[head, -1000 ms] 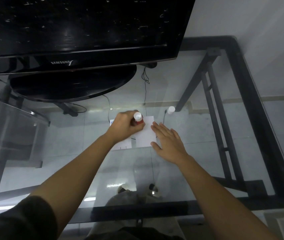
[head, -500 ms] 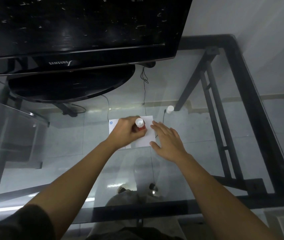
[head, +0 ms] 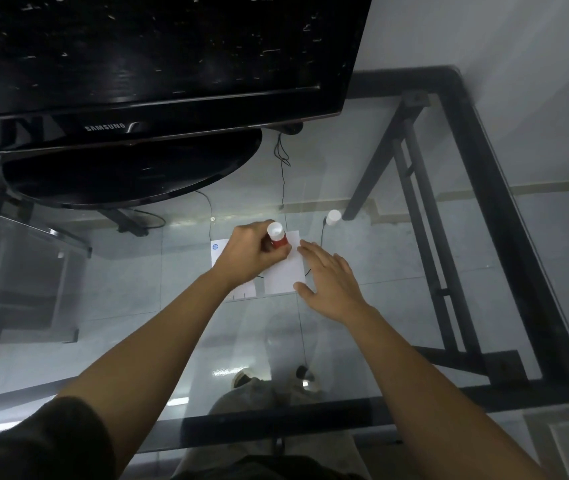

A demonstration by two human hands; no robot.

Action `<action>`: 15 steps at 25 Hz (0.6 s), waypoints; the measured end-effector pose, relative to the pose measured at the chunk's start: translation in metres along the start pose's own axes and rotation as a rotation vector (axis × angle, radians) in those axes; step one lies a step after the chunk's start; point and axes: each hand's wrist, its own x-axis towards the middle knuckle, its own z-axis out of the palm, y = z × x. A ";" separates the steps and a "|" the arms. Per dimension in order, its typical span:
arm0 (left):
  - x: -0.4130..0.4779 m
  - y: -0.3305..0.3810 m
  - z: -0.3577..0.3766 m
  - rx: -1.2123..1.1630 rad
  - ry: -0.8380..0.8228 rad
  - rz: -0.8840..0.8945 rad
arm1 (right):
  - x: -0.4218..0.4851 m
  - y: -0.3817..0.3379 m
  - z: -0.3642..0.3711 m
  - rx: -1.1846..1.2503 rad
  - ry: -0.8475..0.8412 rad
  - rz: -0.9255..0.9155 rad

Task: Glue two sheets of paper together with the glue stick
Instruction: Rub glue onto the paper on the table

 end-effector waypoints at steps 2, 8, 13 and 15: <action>0.008 0.002 -0.003 -0.013 0.054 -0.013 | 0.000 -0.001 0.000 -0.014 -0.003 0.011; -0.002 0.002 0.007 -0.009 0.015 0.029 | -0.001 0.000 0.000 -0.044 0.012 0.058; 0.014 0.005 0.004 -0.008 0.028 0.028 | 0.000 0.001 0.003 -0.001 0.001 0.074; 0.018 0.005 0.002 -0.026 0.082 0.030 | 0.000 0.001 0.003 0.006 -0.002 0.080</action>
